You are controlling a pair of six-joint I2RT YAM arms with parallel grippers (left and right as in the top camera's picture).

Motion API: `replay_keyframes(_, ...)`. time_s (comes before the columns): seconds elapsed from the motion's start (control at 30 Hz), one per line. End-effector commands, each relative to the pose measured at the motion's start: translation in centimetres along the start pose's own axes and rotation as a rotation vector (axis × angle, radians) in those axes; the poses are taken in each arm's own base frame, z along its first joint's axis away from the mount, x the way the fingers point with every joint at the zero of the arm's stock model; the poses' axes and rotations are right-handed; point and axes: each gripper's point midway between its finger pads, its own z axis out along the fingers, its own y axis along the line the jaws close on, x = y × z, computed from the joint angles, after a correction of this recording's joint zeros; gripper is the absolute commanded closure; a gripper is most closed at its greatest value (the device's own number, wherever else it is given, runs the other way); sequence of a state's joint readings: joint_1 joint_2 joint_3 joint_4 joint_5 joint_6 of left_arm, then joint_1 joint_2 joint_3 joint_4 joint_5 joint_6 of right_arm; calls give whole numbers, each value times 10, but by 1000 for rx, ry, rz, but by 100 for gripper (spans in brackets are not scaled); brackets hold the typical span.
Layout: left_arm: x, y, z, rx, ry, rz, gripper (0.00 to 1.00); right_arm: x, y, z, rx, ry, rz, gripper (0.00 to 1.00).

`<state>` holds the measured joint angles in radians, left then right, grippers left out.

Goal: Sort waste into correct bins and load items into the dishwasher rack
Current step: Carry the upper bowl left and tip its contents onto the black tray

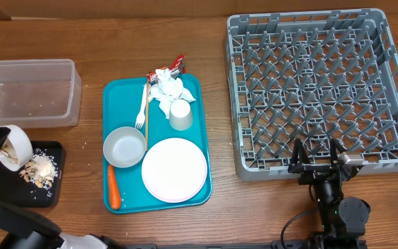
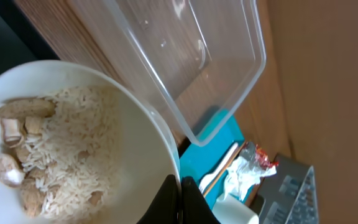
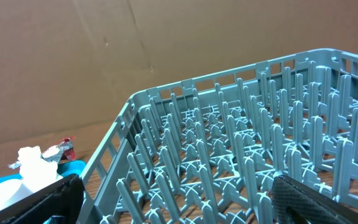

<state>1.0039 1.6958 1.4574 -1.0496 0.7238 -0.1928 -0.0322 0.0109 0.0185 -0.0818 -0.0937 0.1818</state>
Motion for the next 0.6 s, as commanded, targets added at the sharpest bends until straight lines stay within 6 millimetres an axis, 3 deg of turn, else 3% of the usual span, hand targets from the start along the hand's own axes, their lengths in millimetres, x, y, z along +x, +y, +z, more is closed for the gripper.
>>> replay_keyframes(0.0,4,4,6,81,21,-93,96,1,-2,0,9,-5,-8,0)
replay_keyframes(0.27,-8,6,7,357,32,-166,96,1,-2,0,9,-5,-8,0)
replay_keyframes(0.57,-19,36,0,472,26,-285,96,1,-2,0,9,-5,-8,0)
